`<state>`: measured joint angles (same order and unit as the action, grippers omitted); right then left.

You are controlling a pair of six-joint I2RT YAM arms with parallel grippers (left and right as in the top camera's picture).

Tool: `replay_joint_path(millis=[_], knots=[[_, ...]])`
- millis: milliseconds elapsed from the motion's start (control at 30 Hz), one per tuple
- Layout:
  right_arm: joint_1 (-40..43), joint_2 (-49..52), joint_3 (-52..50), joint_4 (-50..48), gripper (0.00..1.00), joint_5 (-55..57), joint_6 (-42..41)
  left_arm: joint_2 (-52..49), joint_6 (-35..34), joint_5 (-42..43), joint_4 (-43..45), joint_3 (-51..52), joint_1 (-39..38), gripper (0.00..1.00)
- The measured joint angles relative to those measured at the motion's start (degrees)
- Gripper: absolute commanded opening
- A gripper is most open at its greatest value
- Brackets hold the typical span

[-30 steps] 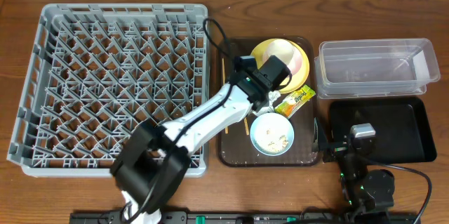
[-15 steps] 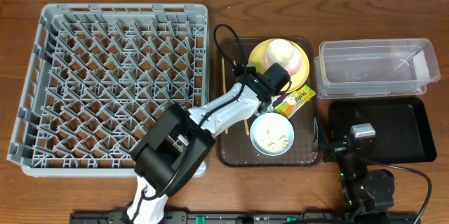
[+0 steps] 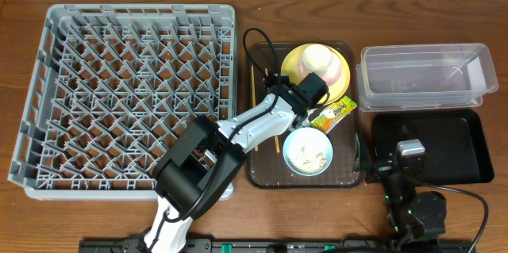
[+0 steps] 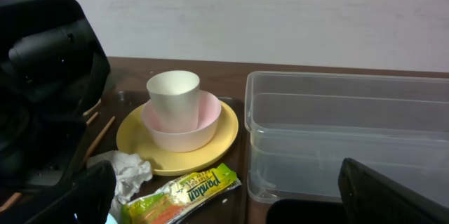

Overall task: Sort waste into correct bins and load items into the dishwasher rack
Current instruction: 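Lower the left gripper and close it on one wooden chopstick, then carry the chopstick into the grey dish rack and release it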

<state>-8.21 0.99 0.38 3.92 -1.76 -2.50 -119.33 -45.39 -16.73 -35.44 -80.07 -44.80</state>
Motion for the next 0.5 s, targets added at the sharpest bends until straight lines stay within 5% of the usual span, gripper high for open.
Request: replay_joint_path(millis=[300,500], knots=[[0.0,0.0,0.0,0.0,0.99,0.0,0.0,1.0,3.9,0.0,-0.2,0.2,0.4,0.06],[0.0,0.0,0.0,0.0,0.99,0.0,0.0,11.8,7.0,0.0,-2.7,1.0,1.7,0.06]])
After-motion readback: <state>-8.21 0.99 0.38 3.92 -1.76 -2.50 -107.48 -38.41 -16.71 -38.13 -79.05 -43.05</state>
